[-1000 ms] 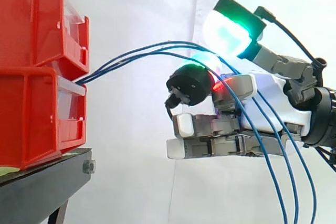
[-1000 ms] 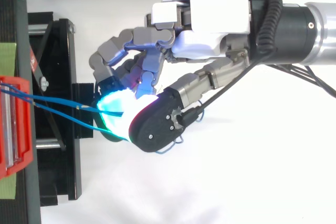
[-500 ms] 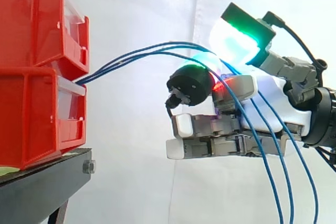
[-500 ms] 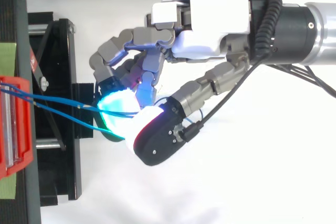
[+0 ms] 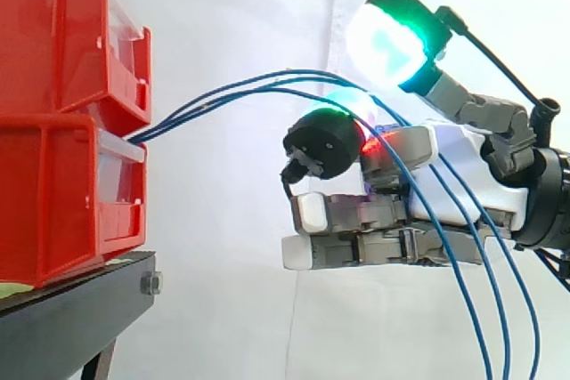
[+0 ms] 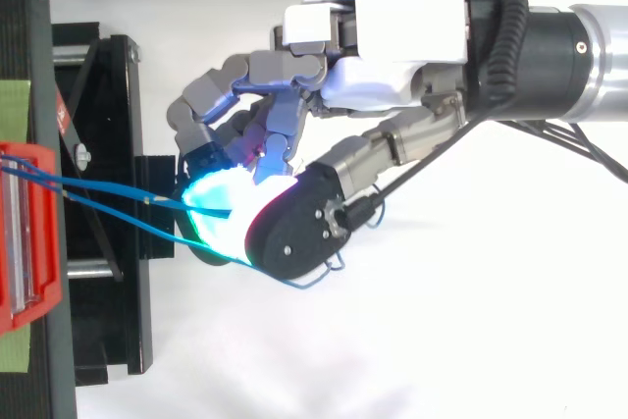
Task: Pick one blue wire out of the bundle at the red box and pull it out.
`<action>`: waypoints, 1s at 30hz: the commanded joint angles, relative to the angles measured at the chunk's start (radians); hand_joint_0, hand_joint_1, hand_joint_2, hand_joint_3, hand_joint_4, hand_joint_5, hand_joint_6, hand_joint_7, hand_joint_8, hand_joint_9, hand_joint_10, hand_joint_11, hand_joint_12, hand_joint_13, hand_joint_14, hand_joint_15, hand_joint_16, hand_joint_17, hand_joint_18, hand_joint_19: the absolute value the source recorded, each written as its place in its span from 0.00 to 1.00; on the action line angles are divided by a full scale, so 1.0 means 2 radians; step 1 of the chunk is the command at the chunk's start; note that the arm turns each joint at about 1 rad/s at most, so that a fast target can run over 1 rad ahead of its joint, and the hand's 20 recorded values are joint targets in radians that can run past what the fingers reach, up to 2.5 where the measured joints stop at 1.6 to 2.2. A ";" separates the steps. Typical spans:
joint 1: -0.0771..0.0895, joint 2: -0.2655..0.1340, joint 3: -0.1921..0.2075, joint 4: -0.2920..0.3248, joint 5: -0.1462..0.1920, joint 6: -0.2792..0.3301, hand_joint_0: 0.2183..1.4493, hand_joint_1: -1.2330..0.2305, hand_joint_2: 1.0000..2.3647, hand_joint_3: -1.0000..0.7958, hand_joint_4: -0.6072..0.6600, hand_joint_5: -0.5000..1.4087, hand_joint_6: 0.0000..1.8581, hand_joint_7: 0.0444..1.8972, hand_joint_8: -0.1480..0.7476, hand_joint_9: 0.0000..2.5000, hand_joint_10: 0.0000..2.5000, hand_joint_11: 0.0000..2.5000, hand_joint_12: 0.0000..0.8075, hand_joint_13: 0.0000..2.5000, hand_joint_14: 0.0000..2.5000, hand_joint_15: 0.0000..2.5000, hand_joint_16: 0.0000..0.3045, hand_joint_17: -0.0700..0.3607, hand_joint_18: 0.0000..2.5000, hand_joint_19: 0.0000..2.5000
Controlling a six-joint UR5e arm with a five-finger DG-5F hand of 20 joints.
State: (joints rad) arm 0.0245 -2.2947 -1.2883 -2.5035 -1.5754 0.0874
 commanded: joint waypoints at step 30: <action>0.000 0.000 0.000 0.000 0.000 0.000 0.29 0.23 0.02 0.47 0.56 0.21 0.45 0.70 0.42 0.46 0.01 0.36 0.45 0.23 0.01 0.20 0.19 0.46 0.14 0.17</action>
State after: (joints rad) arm 0.0245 -2.2948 -1.2885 -2.5035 -1.5754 0.0871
